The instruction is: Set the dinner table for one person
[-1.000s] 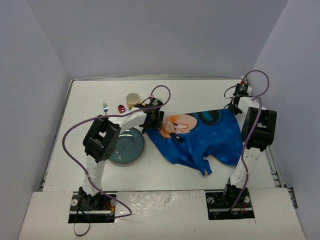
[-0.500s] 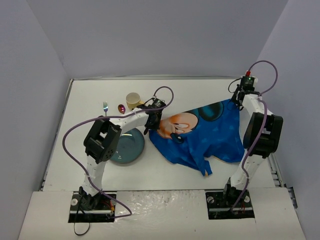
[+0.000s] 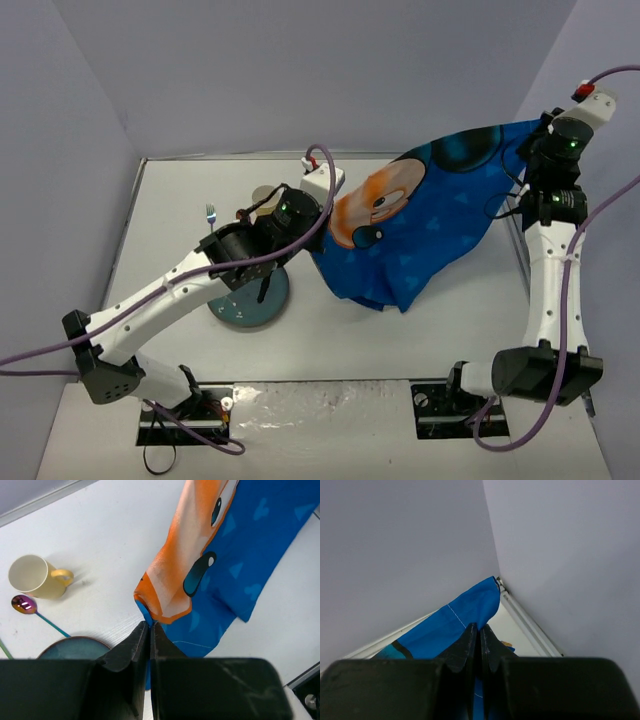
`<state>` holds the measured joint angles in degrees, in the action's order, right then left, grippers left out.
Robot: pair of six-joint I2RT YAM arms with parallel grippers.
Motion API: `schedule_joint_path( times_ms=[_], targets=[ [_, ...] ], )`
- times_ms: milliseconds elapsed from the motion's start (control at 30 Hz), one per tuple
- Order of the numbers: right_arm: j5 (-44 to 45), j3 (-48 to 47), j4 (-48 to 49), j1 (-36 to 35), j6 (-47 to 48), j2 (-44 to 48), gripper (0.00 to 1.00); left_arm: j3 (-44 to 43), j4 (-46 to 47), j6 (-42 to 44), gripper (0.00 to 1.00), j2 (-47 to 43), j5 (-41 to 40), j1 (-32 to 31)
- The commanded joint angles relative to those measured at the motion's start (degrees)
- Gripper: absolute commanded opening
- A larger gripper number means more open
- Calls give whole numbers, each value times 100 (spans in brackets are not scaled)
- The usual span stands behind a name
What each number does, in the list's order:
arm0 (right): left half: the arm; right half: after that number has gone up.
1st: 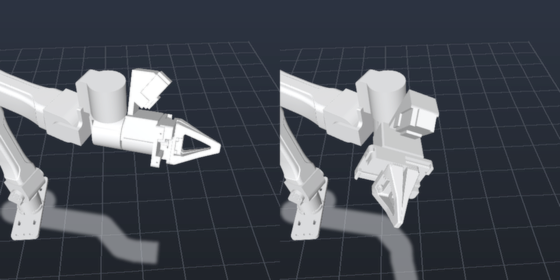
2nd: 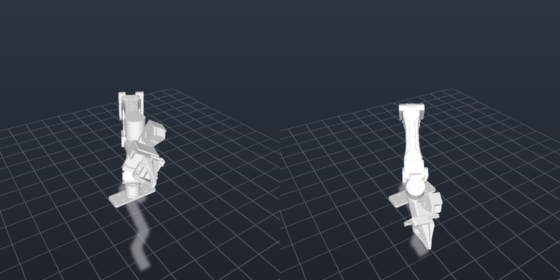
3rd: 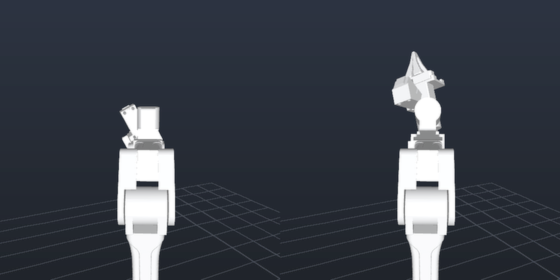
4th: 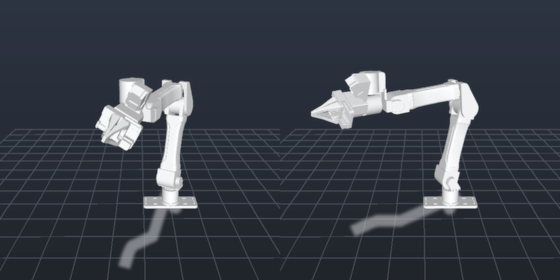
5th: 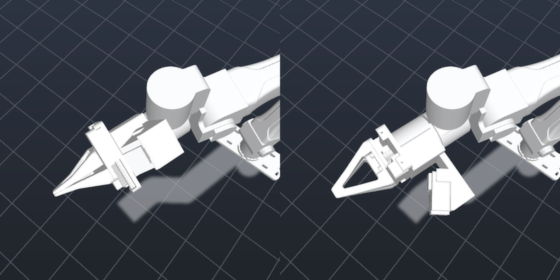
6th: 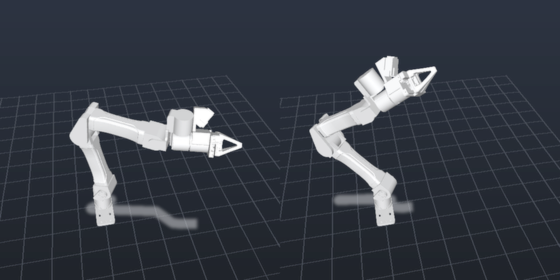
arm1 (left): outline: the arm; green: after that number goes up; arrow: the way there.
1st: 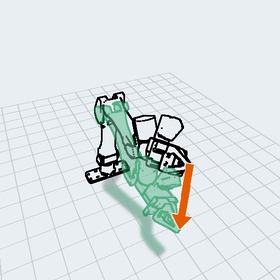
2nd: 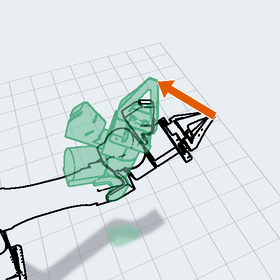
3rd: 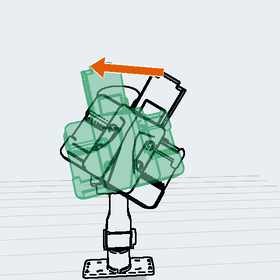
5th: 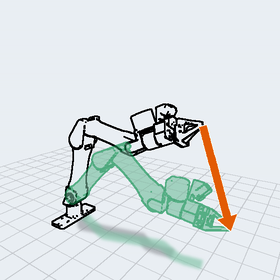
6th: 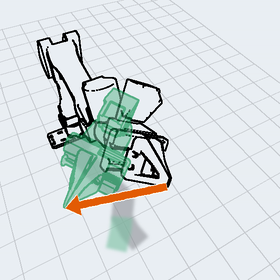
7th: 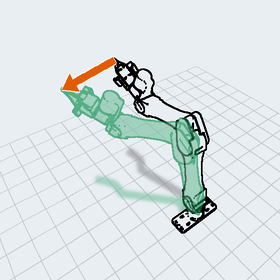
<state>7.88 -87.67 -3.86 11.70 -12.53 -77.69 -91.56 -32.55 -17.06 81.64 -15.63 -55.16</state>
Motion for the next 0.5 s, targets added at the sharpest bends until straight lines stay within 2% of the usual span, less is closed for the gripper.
schedule_joint_path(
  times_ms=[0, 233, 367, 467],
  targets=[
    [660, -268, 217, 60, 374, 544, 0, 44, -82, 183, 0, -431, -597, -489],
    [1265, -379, 115, 51, 712, 1191, 0, -165, -278, 393, 0, -726, -1028, -1470],
    [1395, -725, -79, 51, 961, 1150, 0, -321, -321, 272, 0, -910, -1019, -1612],
    [1385, -1009, -179, 51, 1006, 1029, 0, -345, -349, 175, 0, -1055, -1304, -1602]
  ],
)
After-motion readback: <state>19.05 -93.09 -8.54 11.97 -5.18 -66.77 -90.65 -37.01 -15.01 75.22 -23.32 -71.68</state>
